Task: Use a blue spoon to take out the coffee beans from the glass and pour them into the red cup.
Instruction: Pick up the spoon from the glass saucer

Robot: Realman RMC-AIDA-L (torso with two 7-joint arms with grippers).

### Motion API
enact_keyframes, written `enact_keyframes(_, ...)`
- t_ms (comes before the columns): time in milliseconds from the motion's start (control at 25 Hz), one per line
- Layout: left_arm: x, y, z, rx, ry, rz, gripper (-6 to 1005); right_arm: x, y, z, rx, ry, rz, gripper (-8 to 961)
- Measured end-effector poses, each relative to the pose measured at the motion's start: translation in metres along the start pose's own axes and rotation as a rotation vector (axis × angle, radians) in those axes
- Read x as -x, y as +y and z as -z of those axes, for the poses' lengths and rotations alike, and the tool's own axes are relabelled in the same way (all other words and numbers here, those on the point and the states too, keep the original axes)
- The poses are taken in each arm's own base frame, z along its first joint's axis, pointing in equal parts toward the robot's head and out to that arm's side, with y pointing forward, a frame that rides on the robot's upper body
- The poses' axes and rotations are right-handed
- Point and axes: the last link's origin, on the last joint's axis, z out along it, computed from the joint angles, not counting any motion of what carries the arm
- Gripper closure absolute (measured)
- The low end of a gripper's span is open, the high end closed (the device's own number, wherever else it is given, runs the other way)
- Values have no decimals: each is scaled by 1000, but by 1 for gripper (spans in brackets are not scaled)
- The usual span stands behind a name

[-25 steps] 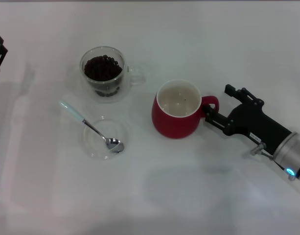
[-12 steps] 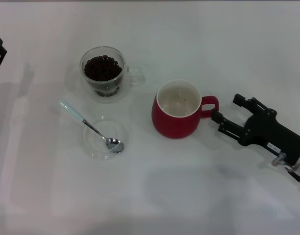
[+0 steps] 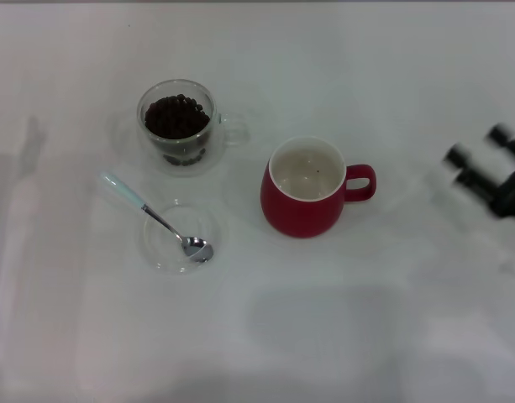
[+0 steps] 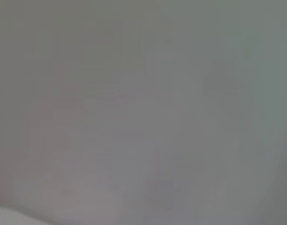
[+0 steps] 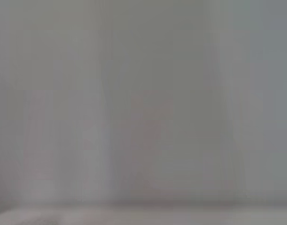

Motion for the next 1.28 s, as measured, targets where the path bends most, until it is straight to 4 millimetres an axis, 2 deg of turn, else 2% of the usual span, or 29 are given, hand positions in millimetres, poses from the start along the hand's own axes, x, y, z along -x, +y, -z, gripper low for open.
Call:
enact_keyframes(240, -4, -21, 20, 44, -60, 301, 103, 28, -29, -6, -226, -184, 110, 92)
enact_keyframes(360, -7, -33, 27, 58, -127, 443, 105, 40, -37, -13, -281, -244, 145, 93)
enact_keyframes(520, -9, -40, 32, 81, -207, 527, 107, 46, -40, -24, -288, -261, 166, 93)
enact_keyframes(680, -11, -37, 26, 138, -301, 579, 108, 45, -43, -34, -297, -230, 183, 93)
enact_keyframes(800, -14, -33, 15, 188, -388, 606, 108, 45, -48, -39, -320, -212, 199, 93)
enact_keyframes(1040, -18, -21, -8, 268, -523, 552, 108, 47, -60, -44, -378, -185, 203, 93)
enact_keyframes(1280, -13, -11, -17, 294, -610, 539, 107, 49, -62, -48, -380, -191, 206, 93)
